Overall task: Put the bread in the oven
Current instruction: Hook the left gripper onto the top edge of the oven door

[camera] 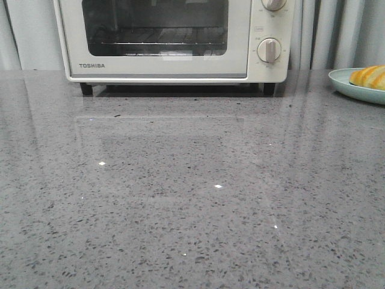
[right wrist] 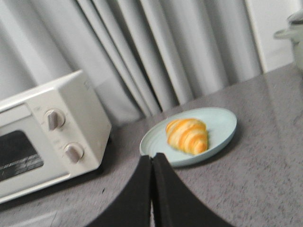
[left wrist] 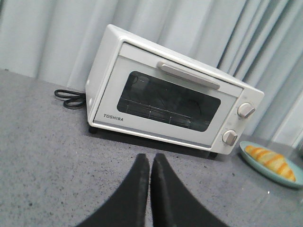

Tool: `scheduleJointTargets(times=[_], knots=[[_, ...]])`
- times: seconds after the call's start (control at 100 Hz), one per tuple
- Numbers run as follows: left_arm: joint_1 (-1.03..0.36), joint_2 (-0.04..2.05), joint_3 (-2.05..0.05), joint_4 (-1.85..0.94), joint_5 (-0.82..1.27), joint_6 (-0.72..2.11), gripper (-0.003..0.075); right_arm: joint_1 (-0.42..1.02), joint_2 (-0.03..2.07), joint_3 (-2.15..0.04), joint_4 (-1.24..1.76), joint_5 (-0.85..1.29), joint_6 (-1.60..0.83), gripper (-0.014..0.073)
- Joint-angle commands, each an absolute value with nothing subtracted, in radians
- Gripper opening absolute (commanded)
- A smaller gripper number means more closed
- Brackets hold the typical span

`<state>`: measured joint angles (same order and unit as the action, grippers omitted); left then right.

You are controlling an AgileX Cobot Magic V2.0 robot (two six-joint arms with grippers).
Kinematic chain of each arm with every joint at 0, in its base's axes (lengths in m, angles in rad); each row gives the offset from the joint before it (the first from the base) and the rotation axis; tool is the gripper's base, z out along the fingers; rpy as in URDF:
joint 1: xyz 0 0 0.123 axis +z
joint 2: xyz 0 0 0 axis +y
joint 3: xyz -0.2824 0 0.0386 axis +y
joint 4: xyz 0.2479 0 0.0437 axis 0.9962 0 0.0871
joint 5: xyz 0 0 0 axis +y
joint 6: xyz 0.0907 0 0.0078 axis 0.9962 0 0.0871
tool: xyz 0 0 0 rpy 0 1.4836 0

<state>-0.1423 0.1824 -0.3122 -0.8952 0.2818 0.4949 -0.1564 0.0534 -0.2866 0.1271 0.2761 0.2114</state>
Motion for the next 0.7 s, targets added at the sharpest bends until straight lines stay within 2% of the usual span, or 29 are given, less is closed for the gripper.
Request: scheduleJointTargets(times=[0.0, 0.18, 0.41, 0.69], knots=[[-0.159, 0.348, -0.452, -0.904, 0.283, 0.620, -0.0021, -0.127, 0.139, -0.387, 0.131, 0.322, 0.175, -0.0067], [-0.250, 0.693, -0.711, -0.903, 0.299, 0.743, -0.0021, -0.033, 0.295, -0.487, 0.131, 0.424, 0.075, -0.0067], [-0.380, 1.018, -1.007, -0.903, 0.289, 0.837, -0.0021, 0.014, 0.333, -0.504, 0.131, 0.424, 0.073, -0.0067], [-0.398, 1.361, -1.317, -0.903, 0.280, 0.837, -0.0021, 0.015, 0.333, -0.504, 0.131, 0.434, 0.073, -0.0067]])
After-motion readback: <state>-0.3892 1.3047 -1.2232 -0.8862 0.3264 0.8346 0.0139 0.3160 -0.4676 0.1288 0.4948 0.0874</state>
